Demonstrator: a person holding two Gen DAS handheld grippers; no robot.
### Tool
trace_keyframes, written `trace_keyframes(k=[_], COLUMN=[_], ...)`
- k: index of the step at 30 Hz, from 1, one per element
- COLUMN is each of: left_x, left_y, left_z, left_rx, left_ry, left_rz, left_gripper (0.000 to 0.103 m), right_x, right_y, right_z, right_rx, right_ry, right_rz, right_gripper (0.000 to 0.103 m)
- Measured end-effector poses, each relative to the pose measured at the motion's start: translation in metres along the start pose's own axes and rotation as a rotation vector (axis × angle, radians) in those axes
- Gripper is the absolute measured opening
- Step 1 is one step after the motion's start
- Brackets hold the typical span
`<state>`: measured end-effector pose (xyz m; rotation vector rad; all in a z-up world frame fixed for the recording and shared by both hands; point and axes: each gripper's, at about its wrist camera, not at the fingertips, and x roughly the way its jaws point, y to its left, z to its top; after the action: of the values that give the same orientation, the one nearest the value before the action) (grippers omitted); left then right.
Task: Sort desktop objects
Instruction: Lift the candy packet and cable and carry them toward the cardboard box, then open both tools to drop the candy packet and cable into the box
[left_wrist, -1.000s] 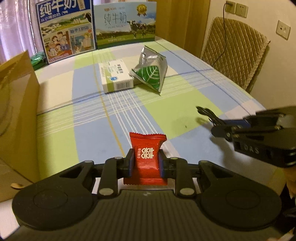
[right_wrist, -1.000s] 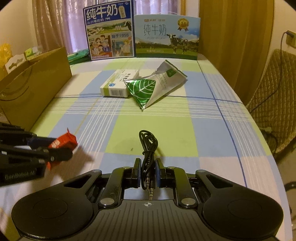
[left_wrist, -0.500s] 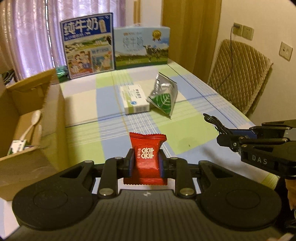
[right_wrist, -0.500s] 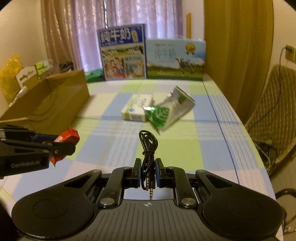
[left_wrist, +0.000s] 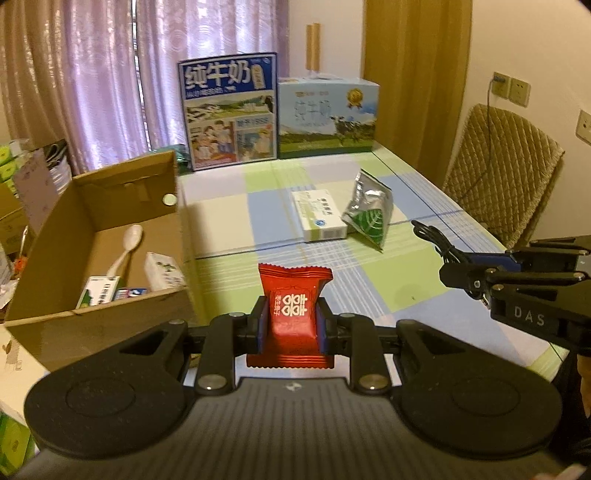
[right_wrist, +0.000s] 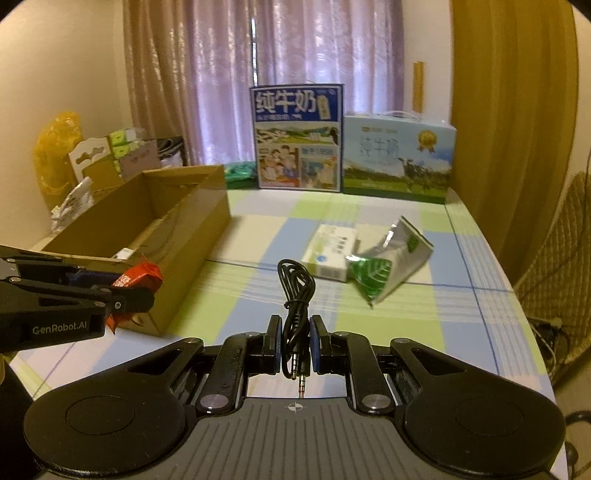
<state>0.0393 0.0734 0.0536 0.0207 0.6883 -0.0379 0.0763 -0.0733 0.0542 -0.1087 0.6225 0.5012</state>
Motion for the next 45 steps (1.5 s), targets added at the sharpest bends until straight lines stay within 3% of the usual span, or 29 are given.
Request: trace_keyframes(k=[12,25,45], left_x=[-0.018,-0.015,0.025], left_y=[0.046,0.134,0.196], left_z=[0.007,0.03,0.036], left_rx=[-0.031,-0.078,-0.119], left_ry=[-0.037,-0.057,-0.02], left_rz=[0.067,0.172,0.176], left_gripper=[0.021,0.021,0.021], right_x=[0.02,0.076,0.148], right_y=[0.045,0.106,0.156], right_z=[0.034,0.085,0.106], right_rx=[-0.065,-0.106,-0.122], right_ry=[-0.028,-0.043,0.025], right_rz=[0.092,0.214,0.271], right_gripper=[0.012,0.012,0.012])
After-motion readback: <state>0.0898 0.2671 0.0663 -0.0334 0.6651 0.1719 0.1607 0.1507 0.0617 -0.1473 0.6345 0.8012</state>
